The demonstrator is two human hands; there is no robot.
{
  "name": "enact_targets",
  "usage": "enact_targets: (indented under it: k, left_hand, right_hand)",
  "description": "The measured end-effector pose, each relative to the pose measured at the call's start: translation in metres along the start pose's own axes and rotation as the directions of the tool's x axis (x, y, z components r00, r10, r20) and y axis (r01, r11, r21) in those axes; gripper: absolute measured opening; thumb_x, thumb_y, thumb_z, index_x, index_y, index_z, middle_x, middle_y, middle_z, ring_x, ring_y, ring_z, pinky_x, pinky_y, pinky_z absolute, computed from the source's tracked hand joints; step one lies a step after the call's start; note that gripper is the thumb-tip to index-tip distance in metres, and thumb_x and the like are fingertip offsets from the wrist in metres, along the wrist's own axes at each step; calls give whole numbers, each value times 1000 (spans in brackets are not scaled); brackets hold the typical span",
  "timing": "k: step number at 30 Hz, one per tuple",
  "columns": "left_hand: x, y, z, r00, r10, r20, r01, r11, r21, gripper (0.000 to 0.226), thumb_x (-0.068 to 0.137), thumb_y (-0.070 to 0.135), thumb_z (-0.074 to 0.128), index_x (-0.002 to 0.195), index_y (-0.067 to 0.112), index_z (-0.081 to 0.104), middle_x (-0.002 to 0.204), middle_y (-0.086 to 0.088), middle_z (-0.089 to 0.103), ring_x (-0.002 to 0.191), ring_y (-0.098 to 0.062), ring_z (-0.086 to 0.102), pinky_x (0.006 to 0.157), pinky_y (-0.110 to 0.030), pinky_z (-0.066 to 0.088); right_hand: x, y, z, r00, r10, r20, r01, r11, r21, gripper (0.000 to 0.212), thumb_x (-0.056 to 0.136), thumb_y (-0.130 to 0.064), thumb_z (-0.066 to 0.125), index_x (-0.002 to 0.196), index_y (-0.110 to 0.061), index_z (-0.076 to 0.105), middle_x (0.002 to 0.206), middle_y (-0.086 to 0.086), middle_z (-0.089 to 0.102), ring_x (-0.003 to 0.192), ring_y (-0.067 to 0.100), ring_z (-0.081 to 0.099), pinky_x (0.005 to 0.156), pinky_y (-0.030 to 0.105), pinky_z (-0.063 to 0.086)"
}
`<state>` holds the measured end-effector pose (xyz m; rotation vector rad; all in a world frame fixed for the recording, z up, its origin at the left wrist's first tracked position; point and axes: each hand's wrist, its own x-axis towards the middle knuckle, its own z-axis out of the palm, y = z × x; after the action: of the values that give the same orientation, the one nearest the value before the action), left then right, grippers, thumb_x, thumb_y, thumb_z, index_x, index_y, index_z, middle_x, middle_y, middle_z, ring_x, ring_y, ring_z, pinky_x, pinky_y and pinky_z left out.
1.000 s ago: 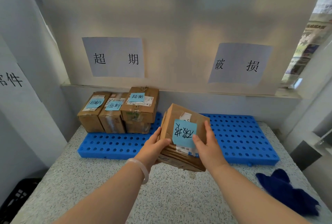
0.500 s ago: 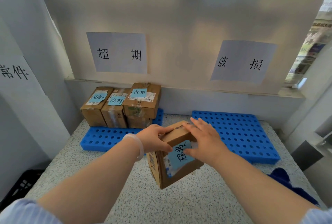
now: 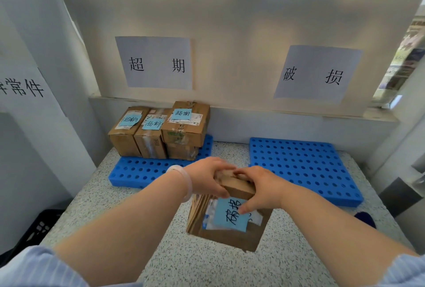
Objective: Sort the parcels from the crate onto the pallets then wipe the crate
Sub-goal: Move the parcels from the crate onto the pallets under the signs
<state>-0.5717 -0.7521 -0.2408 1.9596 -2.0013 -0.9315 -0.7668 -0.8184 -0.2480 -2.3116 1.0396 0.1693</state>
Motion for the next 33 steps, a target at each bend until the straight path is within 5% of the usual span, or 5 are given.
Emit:
enact_targets:
  k: [4,10,15,24,33]
  left_hand:
    - [-7,-15,11,946,-101,-308,41,980,-195,100,78,49,76,152,48,8,163,7,9,150,-17,11,120,-46,21]
    - [-22,-26,58,878,-306,-369,159,912,-377,101,73,56,76,135,70,-3,163,10,-11,151,-25,3,117,-55,24]
    - [-28,-31,75,913,-306,-271,123,838,-532,111,71,52,80,136,67,-8,154,8,22,137,-19,34,111,-47,39]
    - [-50,-49,69,878,-401,-261,145,742,-654,119,75,32,83,147,54,-9,142,13,29,122,-11,41,95,-26,47]
    - [-74,-104,53,837,-491,-240,224,708,-670,116,77,30,82,146,58,-8,153,9,26,129,-18,42,104,-38,46]
  right_hand:
    - [5,21,5,982,188,-4,-177,935,307,106,51,-55,89,142,-36,37,118,-9,59,99,13,65,89,39,57]
    - [6,29,21,921,388,26,-317,710,629,94,66,-48,87,142,-28,35,113,1,67,84,17,73,74,35,60]
    - [10,24,36,900,429,82,-341,575,744,77,72,-60,78,132,-27,42,117,1,64,102,23,64,88,46,56]
    - [31,-15,64,978,199,-61,-117,770,627,71,92,-52,58,152,-34,25,122,-13,58,109,11,55,96,33,47]
    - [58,-60,102,995,23,-98,34,840,542,96,94,-46,58,138,-57,-26,144,-10,36,127,13,43,109,38,40]
